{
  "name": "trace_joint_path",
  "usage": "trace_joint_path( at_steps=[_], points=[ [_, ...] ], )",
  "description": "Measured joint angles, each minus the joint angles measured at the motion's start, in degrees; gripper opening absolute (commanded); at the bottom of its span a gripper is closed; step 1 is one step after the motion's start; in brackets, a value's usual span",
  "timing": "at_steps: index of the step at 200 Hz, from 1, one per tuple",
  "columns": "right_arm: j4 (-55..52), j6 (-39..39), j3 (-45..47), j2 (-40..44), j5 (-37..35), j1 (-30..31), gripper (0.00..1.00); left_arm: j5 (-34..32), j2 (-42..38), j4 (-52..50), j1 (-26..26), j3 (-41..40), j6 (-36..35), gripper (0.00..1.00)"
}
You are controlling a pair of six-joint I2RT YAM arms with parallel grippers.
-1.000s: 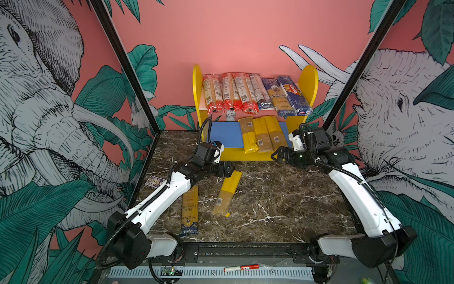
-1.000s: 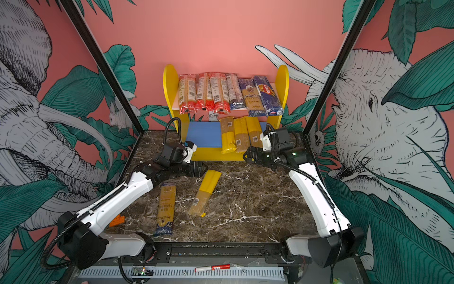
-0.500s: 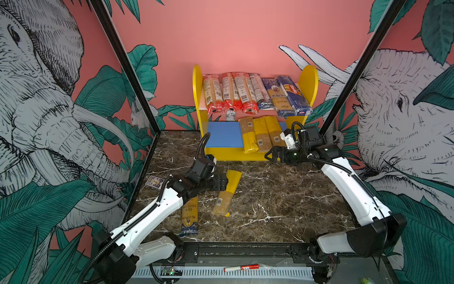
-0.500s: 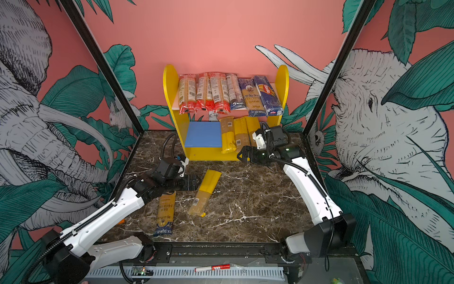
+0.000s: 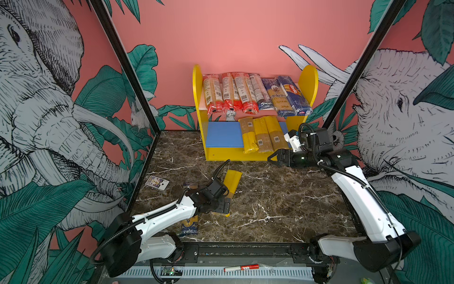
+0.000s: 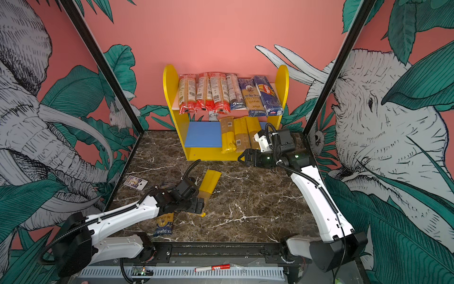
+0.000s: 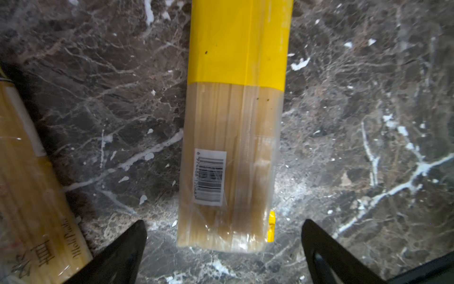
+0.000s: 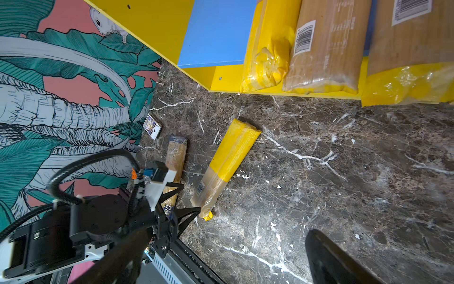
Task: Arrange pasta packages on shelves
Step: Pick up the pasta bag from the center of the table.
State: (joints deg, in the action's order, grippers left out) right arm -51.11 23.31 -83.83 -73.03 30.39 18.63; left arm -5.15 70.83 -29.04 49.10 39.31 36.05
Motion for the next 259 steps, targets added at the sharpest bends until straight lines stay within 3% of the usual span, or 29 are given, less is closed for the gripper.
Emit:
trace_joint_path(
  at_steps=[77,123,162,233,259],
  points=[
    [-1.0,0.7,3.3,1.3,0.3,1.6,0.99,0.7,8.1,8.7,0.0,-0.5,-2.2,0.99],
    [-1.3,1.7,6.4,1.4,1.2,5.3,0.99,1.7,9.8,11.6,0.0,-1.7,-2.2,0.92],
    [-1.9,2.3,7.8,1.7,1.5,7.1,0.99,1.2,10.5,13.2,0.0,-2.4,-2.0,0.66],
    [-2.2,3.3,8.2,3.2,1.3,7.2,0.99,1.7,8.3,17.2,0.0,-4.1,-0.9,0.0],
    [-1.9,3.5,7.9,2.2,1.8,7.2,0.99,2.2,5.7,16.3,0.0,-5.4,-0.9,0.0]
  ],
)
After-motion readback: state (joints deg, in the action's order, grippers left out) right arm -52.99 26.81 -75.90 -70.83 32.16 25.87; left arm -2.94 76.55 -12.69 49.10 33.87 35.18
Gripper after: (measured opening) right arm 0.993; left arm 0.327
